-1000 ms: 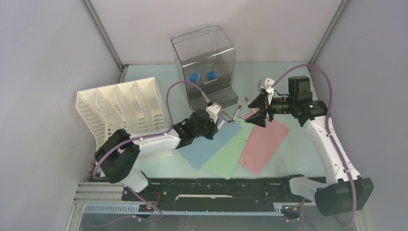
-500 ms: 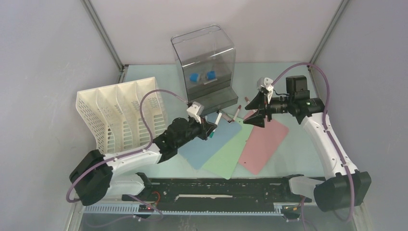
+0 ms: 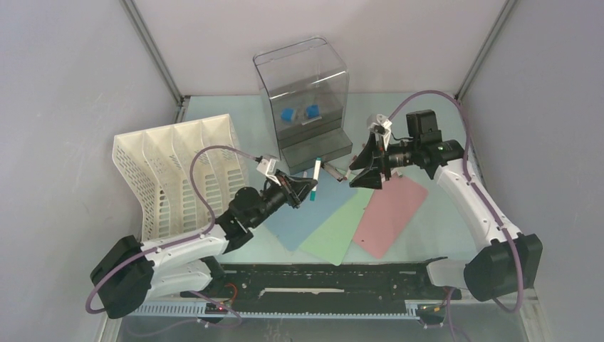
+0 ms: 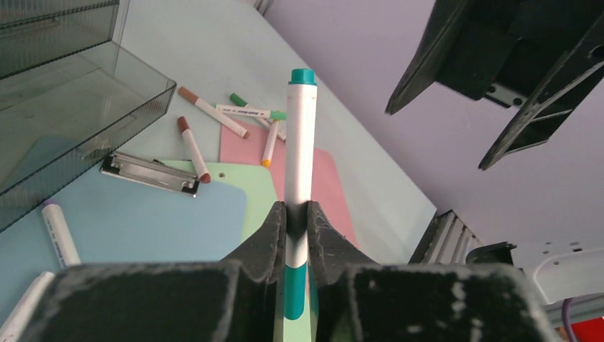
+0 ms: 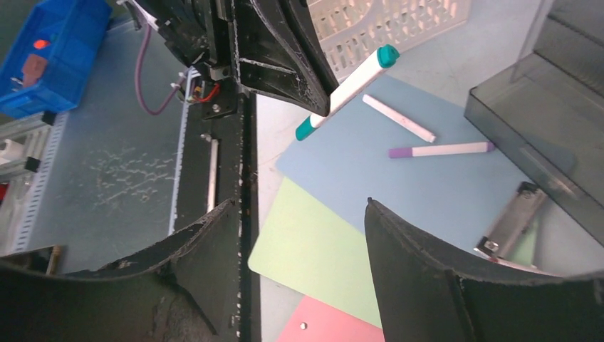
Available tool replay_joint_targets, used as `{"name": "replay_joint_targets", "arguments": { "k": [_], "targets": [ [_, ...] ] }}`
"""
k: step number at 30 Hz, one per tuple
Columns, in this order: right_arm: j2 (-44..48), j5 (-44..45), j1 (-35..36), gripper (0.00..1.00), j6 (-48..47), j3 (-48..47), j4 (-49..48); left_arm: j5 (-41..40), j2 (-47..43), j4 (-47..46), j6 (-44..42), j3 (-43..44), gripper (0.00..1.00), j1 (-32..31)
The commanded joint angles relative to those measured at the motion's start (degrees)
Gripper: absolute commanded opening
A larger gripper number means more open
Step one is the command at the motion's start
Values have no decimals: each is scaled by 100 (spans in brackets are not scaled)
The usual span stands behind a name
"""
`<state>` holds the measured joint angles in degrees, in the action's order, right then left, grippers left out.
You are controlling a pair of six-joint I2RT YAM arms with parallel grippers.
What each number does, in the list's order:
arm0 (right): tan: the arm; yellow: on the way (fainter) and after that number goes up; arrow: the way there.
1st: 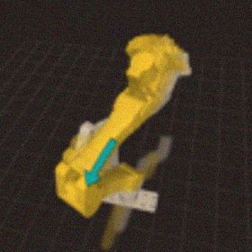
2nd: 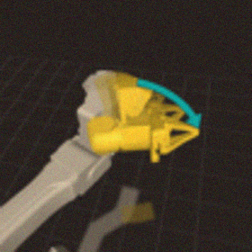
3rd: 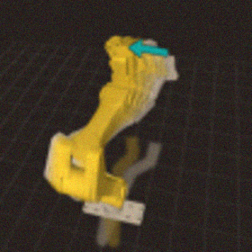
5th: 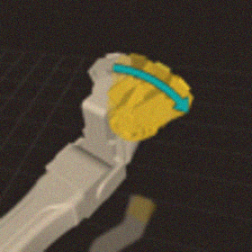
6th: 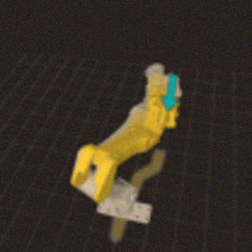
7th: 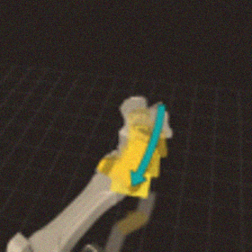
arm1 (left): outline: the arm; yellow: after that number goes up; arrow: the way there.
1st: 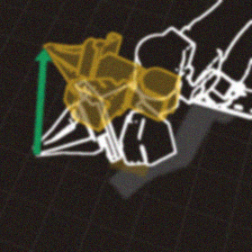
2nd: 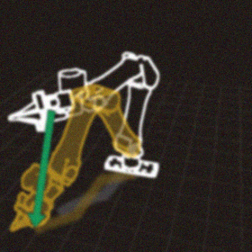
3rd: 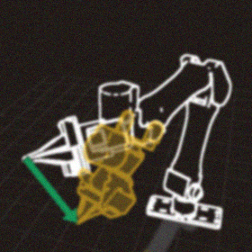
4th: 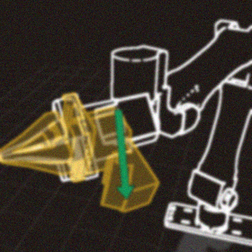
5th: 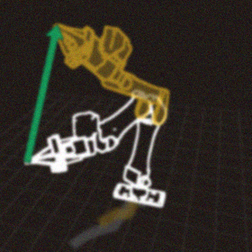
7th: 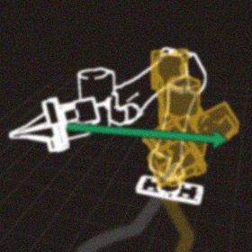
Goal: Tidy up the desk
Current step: Place the stationery in the drawer.
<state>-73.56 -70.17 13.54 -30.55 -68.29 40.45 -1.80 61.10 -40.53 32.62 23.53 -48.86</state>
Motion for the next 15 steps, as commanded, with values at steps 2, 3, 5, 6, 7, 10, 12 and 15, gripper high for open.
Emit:
{"name": "replay_joint_targets", "arguments": {
  "k": [2,3,5,6,7,10,12,15],
  "targets": [
    [-174,-38,413,71,838,6,-539,-261,-145,-845,298,-89,0,-139],
    [-209,19,498,70,1002,6,-636,-303,-128,-926,333,-93,0,-166],
    [-292,162,668,68,1375,2,-862,-377,-89,-1081,423,-102,0,-208],
    [-318,260,761,67,1592,1,-981,-412,-67,-1166,459,-105,0,-223],
    [-329,341,830,65,1875,66,-1245,-479,-49,-1254,525,-123,0,-244],
    [-194,420,935,64,2903,653,-2452,-686,-23,-1392,653,-122,0,-301],
    [-100,557,969,63,3484,940,-3114,-831,16,-1419,731,-92,0,-337],
    [-75,803,1027,62,4012,1065,-3496,-964,129,-1473,921,-15,0,-384]
  ]
}}
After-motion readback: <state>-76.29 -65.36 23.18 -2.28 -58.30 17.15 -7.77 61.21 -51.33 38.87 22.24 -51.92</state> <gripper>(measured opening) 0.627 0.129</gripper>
